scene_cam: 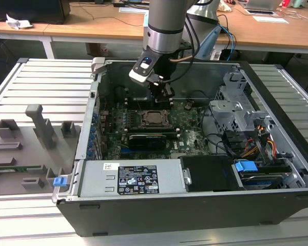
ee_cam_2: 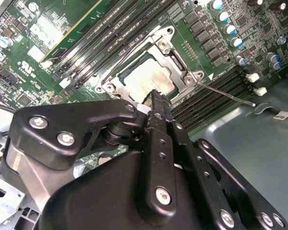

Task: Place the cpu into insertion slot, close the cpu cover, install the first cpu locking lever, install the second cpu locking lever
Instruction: 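Install the first cpu locking lever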

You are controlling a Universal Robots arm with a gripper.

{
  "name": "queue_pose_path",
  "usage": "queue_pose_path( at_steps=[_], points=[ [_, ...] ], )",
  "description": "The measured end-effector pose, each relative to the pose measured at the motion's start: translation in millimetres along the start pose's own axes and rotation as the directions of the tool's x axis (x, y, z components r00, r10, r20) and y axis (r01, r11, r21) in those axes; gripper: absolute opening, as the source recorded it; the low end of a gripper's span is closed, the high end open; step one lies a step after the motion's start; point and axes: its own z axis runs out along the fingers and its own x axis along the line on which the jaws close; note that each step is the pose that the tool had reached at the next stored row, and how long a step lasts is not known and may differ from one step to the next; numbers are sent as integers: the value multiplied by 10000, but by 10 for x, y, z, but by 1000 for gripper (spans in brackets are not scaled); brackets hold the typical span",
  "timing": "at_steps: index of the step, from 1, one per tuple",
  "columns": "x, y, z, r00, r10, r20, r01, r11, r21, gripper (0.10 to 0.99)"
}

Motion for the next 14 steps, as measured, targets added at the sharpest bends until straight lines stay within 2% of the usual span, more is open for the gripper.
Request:
queue_pose_path(
  at_steps=[14],
  points=[
    [0,0,0,9989,-466,7,466,9989,3,106]
  ],
)
